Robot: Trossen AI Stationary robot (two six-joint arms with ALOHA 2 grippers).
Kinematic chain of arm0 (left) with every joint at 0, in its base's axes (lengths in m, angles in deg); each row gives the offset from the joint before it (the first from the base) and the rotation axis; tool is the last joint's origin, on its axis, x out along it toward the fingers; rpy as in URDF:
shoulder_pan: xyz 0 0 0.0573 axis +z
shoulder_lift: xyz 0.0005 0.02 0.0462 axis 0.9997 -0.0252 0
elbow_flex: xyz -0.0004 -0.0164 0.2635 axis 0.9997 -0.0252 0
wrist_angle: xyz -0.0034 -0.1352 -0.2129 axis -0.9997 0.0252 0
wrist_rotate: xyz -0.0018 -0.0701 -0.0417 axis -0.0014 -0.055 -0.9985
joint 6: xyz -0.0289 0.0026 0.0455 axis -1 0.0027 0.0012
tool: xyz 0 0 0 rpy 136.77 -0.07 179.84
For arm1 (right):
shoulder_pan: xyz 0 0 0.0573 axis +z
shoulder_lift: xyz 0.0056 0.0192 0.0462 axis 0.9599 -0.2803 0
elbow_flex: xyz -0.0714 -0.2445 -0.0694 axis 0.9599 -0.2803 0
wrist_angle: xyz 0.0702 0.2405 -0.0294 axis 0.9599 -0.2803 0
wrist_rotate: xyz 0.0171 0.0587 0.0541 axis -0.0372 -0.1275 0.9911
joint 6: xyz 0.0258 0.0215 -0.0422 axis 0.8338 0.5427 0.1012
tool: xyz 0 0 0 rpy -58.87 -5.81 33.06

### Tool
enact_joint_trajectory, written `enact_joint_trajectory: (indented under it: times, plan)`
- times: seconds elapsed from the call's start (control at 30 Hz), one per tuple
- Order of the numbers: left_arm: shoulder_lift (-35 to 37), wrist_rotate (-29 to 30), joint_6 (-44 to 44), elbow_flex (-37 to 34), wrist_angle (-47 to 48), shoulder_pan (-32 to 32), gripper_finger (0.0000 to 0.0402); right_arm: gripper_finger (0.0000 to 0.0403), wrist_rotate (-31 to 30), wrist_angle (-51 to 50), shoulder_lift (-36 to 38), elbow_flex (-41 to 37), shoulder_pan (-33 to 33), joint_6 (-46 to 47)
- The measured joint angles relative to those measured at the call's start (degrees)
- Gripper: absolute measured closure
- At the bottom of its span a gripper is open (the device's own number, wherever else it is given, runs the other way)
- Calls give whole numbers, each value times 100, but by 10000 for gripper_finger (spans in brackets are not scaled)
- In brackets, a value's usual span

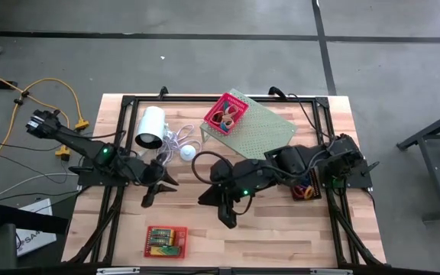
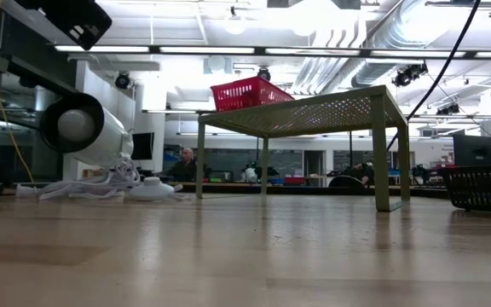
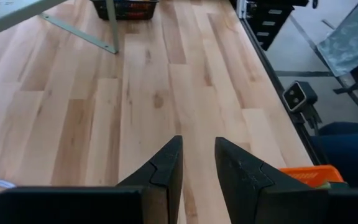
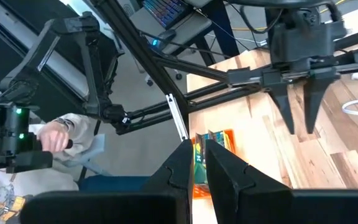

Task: Pick & Place Office Desk Supplies
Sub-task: Put the orange bin into the shelf

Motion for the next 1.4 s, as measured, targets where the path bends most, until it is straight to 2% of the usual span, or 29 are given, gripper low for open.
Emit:
enact_joint_trajectory:
  times: [0.63,0.8,1.0,1.4]
  plan:
    - [3,-256,-329,11,313,-685,313,373,-1,2,0,0,-2,-3]
    - [91,-229,-733,57,760,-849,313,373,-1,2,0,0,-2,-3]
    - [102,184,-1095,419,1610,-954,313,373,-1,3,0,0,-2,-3]
    - [100,184,-2030,789,2366,-956,313,373,-1,2,0,0,-2,-3]
